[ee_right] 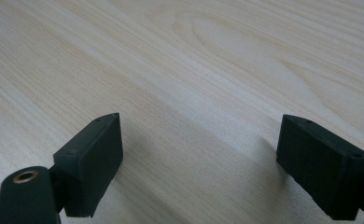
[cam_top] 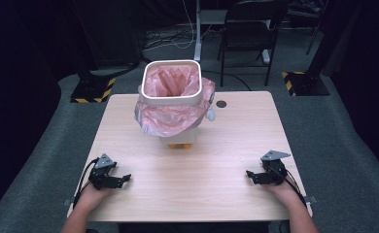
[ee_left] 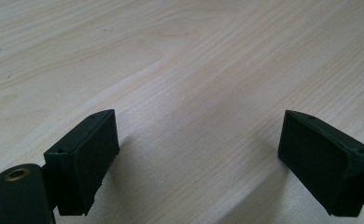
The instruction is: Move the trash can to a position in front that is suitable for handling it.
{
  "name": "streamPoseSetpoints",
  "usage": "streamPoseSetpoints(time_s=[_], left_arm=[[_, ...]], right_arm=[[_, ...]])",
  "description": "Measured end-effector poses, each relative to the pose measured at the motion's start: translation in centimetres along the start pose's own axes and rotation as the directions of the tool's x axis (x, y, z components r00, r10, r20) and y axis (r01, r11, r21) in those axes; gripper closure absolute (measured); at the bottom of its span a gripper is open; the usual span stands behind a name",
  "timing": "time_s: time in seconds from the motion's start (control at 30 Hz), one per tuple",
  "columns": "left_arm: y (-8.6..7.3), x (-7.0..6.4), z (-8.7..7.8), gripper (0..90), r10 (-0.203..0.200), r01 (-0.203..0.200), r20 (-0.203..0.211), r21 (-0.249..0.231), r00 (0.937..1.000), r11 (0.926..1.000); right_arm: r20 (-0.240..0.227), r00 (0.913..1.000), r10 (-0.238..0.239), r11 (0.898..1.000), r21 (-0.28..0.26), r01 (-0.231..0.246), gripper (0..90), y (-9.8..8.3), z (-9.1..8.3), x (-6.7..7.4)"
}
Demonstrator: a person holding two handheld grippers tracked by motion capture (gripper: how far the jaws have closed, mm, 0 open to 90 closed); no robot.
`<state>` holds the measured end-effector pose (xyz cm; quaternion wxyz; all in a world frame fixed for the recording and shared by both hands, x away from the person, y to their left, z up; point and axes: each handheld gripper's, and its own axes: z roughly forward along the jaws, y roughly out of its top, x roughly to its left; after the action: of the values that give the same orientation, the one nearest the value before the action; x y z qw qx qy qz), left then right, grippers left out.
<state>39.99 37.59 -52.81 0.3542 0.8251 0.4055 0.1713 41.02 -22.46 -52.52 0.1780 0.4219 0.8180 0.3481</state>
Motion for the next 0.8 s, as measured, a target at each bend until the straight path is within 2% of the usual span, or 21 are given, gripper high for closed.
streamPoseSetpoints(time_s=[0.37, 0.6, 0.7, 0.8], left_arm=[[0.05, -0.07, -0.19, 14.5, -0.010, 0.010, -0.006, 0.012, 0.9999, 0.9999], [0.28, -0.20, -0.35, 18.2, -0.009, 0.009, 0.002, 0.033, 1.0000, 0.9994], [0.36, -0.36, -0.72, 23.9, -0.003, 0.001, 0.034, 0.039, 0.9994, 0.9992], [0.47, -0.33, -0.92, 24.2, -0.019, 0.017, 0.034, 0.040, 0.9993, 0.9991]], right_arm=[[-0.001, 0.9999, -0.011, 0.999, 0.037, 0.011, 12.4, 0.40, 0.00, 0.25], [-0.015, 0.9996, -0.026, 0.998, 0.053, 0.026, 24.2, 0.63, -0.38, 0.35], [0.007, 0.9982, -0.059, 0.997, 0.054, 0.058, 28.1, 0.78, -0.61, 0.56], [0.024, 0.9973, -0.070, 0.996, 0.052, 0.068, 28.6, 0.93, -0.83, 0.75]])
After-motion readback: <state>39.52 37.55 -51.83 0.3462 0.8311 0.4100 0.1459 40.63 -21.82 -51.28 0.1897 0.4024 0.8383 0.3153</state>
